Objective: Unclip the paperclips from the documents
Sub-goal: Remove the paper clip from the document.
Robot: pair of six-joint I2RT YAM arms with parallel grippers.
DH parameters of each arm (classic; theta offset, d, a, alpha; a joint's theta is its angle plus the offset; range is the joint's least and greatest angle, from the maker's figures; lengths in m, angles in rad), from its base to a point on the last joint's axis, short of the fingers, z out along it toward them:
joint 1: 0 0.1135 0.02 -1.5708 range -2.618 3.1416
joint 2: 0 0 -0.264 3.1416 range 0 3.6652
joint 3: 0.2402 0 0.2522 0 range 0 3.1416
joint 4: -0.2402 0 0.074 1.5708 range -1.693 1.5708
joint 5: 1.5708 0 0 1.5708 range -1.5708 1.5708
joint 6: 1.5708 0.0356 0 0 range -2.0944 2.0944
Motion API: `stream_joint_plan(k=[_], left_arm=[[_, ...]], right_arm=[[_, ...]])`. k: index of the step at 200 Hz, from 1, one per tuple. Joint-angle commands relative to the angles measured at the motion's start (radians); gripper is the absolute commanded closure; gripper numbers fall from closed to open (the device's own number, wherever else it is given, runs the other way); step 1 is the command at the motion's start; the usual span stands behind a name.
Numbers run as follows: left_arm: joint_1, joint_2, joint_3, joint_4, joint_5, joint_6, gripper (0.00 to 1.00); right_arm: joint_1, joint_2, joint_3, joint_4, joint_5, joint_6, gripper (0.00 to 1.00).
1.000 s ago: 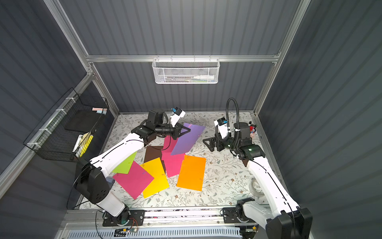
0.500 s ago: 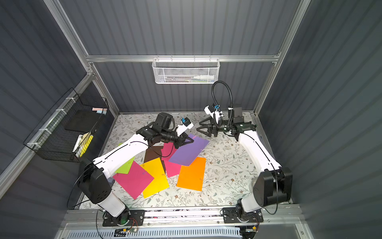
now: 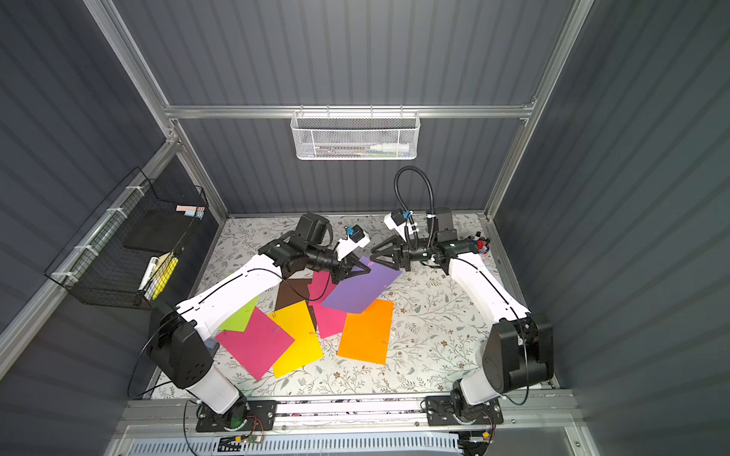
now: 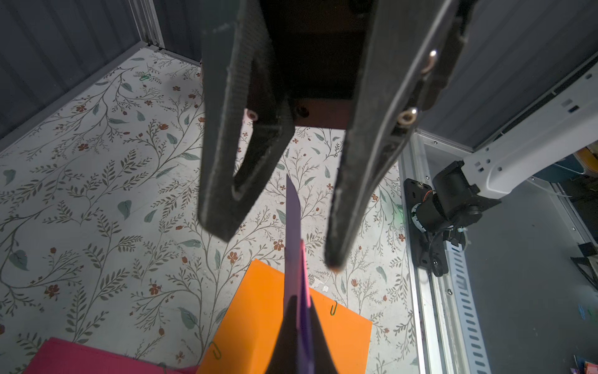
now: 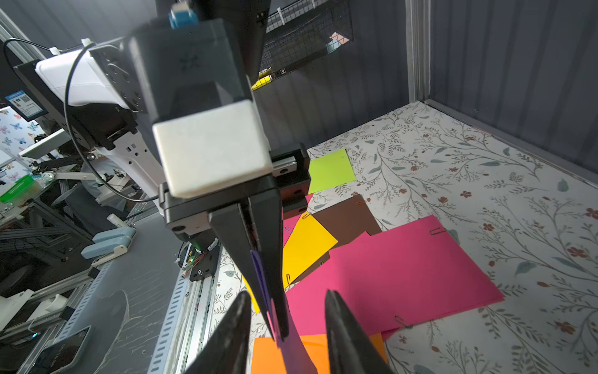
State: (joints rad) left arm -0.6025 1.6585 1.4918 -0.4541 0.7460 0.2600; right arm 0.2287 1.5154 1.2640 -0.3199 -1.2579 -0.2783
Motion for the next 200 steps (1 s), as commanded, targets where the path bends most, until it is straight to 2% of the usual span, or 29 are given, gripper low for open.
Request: stream_joint_plan(k=[1, 18, 54, 130, 200], left_arm=[[0.011, -0.017, 0.024, -0.022, 0.043, 0.025, 1.00], [0.022, -0.023, 0.021, -0.021, 0.058, 0.025, 1.00], [0.037, -0.035, 0.006, -0.011, 0.079, 0.015, 1.00], [0.040, -0.028, -0.007, -0.012, 0.110, 0.019, 1.00], [0.040, -0.017, -0.001, -0.030, 0.119, 0.044, 1.00]], right_arm=[[0.008, 0.010, -0.007, -0.028, -0.024, -0.045, 0.64], [0.008, 0.003, -0.017, -0.045, -0.016, -0.061, 0.68], [0.008, -0.024, -0.041, -0.039, 0.008, -0.055, 0.72], [0.009, -0.001, -0.013, -0.025, -0.091, -0.041, 0.77], [0.012, 0.015, -0.002, -0.036, -0.125, -0.048, 0.87]])
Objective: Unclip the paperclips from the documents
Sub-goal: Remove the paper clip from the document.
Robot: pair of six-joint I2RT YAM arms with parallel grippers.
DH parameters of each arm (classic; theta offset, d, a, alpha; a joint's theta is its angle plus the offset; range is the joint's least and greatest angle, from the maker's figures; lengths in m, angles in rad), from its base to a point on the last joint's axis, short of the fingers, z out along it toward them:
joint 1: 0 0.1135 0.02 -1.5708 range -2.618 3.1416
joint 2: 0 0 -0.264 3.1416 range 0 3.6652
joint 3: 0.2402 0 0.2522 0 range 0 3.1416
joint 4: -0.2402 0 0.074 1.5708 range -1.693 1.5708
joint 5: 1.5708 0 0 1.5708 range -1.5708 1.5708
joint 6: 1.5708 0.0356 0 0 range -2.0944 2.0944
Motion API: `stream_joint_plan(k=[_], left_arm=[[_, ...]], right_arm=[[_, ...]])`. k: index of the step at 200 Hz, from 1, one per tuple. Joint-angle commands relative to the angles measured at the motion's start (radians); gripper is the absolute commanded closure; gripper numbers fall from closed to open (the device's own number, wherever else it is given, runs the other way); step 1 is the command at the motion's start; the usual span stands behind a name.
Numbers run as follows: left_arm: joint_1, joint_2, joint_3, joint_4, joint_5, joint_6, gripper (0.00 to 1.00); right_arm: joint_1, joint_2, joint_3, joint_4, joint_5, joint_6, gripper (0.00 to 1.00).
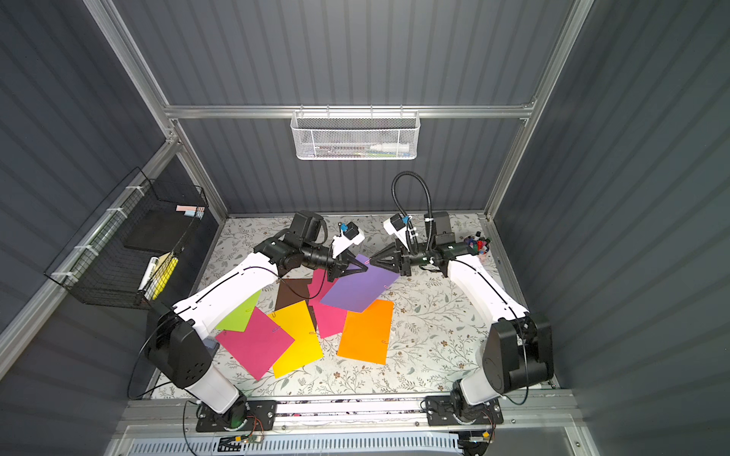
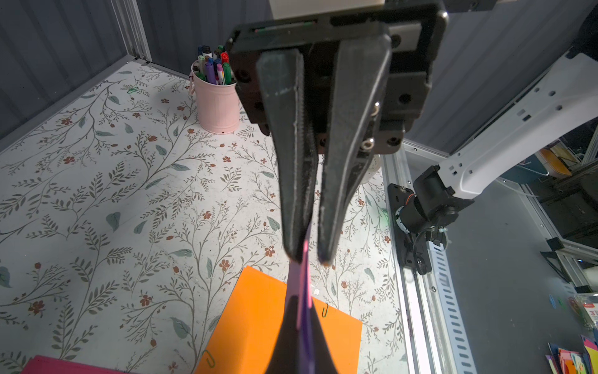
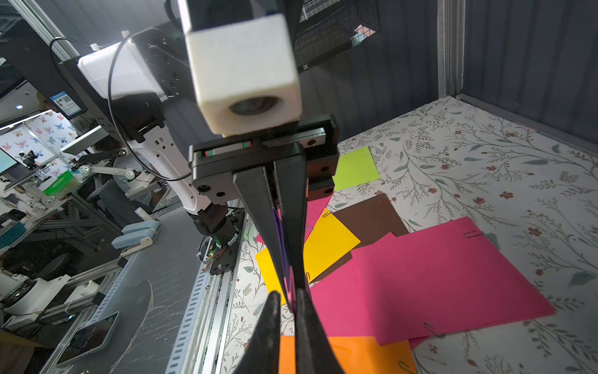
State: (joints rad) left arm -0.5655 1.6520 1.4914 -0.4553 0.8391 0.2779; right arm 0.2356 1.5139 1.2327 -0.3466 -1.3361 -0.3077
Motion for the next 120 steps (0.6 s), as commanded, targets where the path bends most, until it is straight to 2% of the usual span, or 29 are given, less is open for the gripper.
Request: stream_joint_plan(k=[1, 53, 82, 120], left_arm=[[0.002, -0.011, -0.001, -0.029, 0.027, 0.027, 1.00], [0.002, -0.005, -0.005, -0.031, 0.024, 0.023, 1.00], [0.003, -0.004, -0.003, -0.030, 0.023, 0.018, 1.00], [0.003, -0.004, -0.014, -0.034, 0.016, 0.014, 1.00]], right_arm=[[0.005, 0.017, 0.029, -0.010, -0.048, -0.019, 0.87], [0.007, 0.028, 0.038, -0.022, -0.062, -0.025, 0.93], [0.007, 0.025, 0.037, -0.028, -0.049, -0.031, 1.00], [0.005, 0.018, 0.039, -0.047, -0.023, -0.053, 1.00]])
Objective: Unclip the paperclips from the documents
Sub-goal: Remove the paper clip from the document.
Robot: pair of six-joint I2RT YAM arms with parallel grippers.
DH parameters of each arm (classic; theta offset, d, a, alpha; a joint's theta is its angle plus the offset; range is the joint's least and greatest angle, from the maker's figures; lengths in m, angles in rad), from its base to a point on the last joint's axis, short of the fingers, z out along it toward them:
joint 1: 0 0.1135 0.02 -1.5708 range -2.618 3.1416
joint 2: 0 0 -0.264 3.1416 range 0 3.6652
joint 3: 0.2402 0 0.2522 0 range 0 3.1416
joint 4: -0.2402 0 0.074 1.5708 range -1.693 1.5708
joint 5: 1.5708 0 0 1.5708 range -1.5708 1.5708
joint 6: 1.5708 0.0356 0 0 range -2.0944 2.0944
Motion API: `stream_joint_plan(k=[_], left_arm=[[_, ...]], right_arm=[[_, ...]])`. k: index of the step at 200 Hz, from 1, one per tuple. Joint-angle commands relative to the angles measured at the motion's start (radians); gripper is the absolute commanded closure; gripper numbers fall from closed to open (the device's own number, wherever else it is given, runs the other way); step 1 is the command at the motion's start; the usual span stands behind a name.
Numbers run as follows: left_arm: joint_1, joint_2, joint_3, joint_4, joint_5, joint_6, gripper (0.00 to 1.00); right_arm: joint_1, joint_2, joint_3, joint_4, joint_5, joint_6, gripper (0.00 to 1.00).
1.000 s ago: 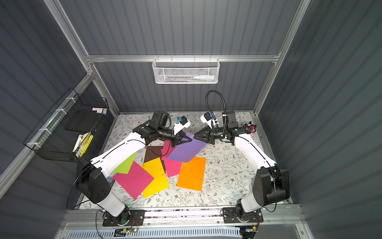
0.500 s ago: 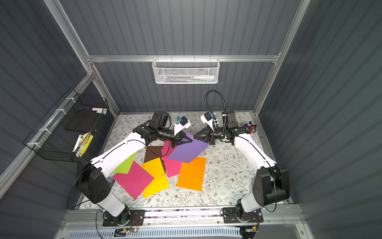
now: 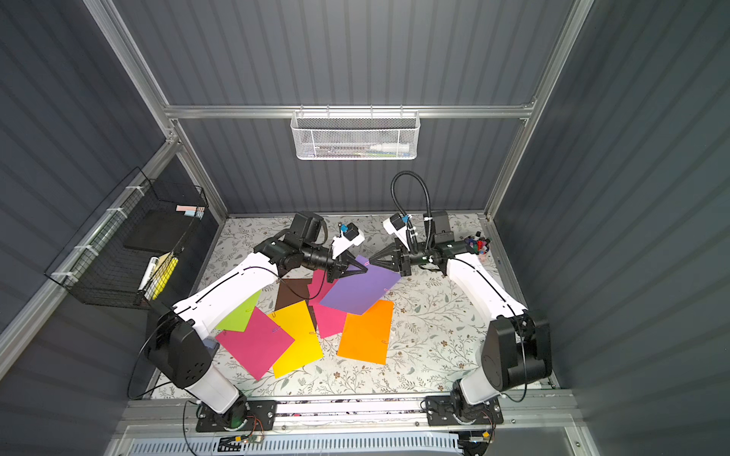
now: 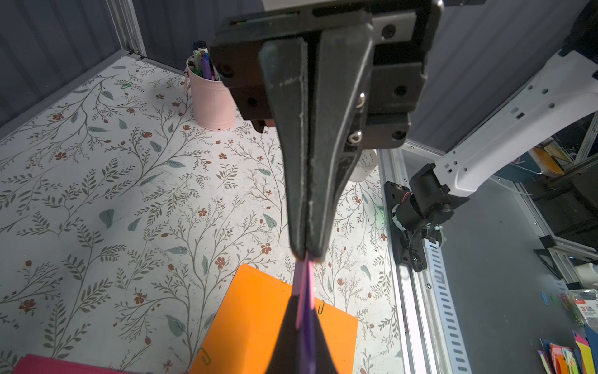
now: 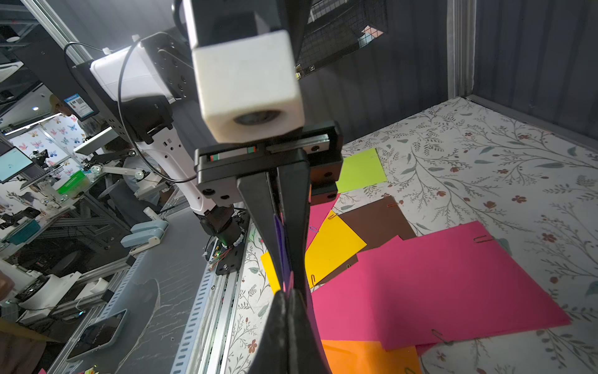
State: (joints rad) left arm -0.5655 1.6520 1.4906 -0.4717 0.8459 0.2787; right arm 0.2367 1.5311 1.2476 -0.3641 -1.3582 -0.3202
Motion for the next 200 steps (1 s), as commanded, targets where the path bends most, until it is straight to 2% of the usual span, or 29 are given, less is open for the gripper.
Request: stream_joint_plan(k=[1, 200], left_arm=[[0.003, -0.004, -0.013, -0.017, 0.009, 0.013, 1.00], [0.005, -0.015, -0.067, 0.019, -0.051, -0.070, 1.00]], right_arm=[[0.004, 0.000, 0.024, -0.031, 0.001, -0.042, 1.00], [-0.043, -0.011, 0.033, -0.040, -0.010, -0.048, 0.95]])
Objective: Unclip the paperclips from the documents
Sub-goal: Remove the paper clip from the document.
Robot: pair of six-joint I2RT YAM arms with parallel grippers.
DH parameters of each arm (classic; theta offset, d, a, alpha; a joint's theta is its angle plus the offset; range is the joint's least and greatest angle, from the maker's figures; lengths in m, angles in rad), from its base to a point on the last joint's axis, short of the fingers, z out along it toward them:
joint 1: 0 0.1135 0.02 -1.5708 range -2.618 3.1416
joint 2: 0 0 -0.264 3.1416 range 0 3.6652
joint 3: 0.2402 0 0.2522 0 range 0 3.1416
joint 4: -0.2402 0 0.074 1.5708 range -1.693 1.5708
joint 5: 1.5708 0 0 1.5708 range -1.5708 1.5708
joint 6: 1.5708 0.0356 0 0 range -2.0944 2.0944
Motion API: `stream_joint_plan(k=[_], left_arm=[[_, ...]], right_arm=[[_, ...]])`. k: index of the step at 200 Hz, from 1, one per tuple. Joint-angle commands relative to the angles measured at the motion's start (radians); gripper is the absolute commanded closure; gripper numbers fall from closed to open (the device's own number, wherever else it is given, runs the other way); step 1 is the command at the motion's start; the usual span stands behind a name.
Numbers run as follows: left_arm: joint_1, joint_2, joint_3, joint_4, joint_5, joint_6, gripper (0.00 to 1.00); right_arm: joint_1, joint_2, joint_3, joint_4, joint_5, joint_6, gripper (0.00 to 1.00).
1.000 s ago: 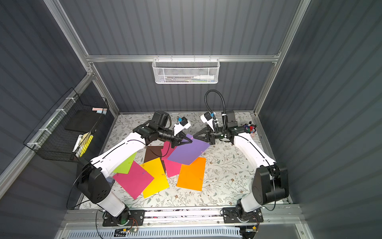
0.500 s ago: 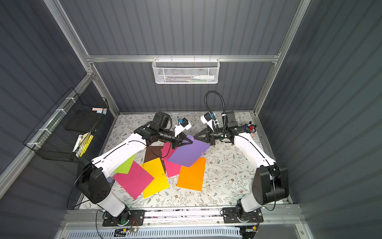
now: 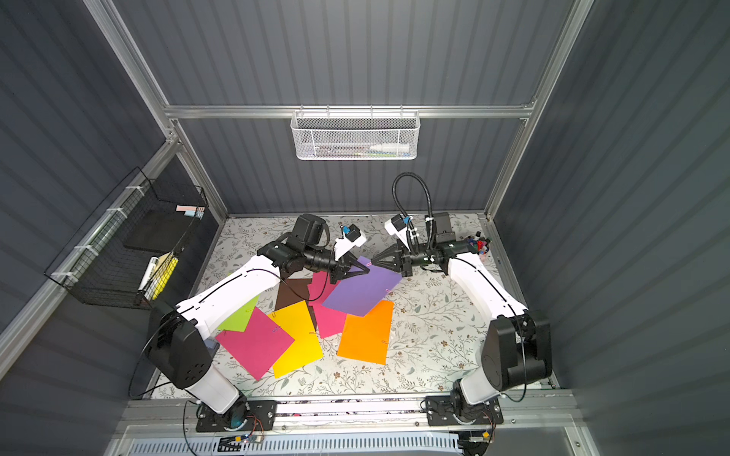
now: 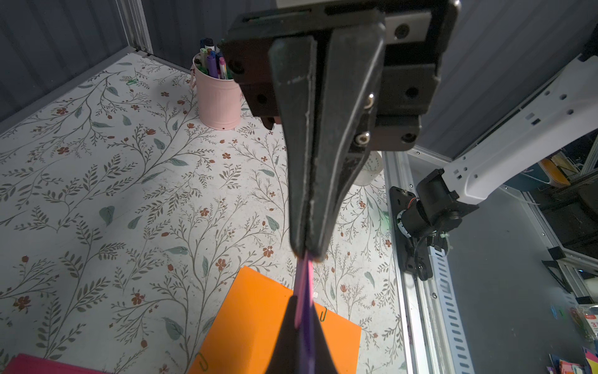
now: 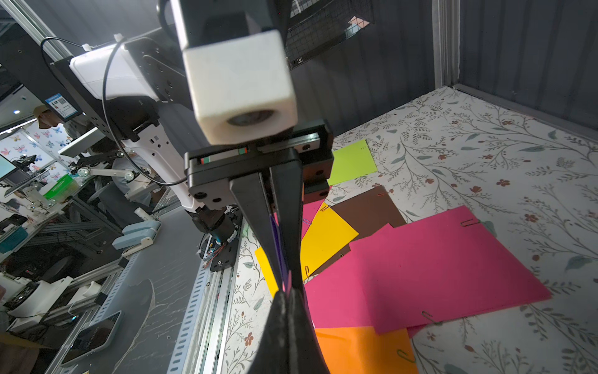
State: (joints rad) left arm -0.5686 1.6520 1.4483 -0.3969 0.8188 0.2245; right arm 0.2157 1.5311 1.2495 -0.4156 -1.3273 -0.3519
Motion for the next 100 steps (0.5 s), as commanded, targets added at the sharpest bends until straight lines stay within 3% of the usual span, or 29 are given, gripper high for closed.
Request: stream_joint_plan(k=[1, 100], left_arm=[[0.008, -0.015, -0.025, -0.056, -0.024, -0.016, 1.00], [0.009, -0.015, -0.025, -0.050, -0.032, -0.039, 1.00]], right_arm=[[-0.022, -0.011, 0.030, 0.012, -0.041, -0.017, 0.95], [-0.031, -0.011, 0.029, 0.005, -0.038, -0.018, 0.93]])
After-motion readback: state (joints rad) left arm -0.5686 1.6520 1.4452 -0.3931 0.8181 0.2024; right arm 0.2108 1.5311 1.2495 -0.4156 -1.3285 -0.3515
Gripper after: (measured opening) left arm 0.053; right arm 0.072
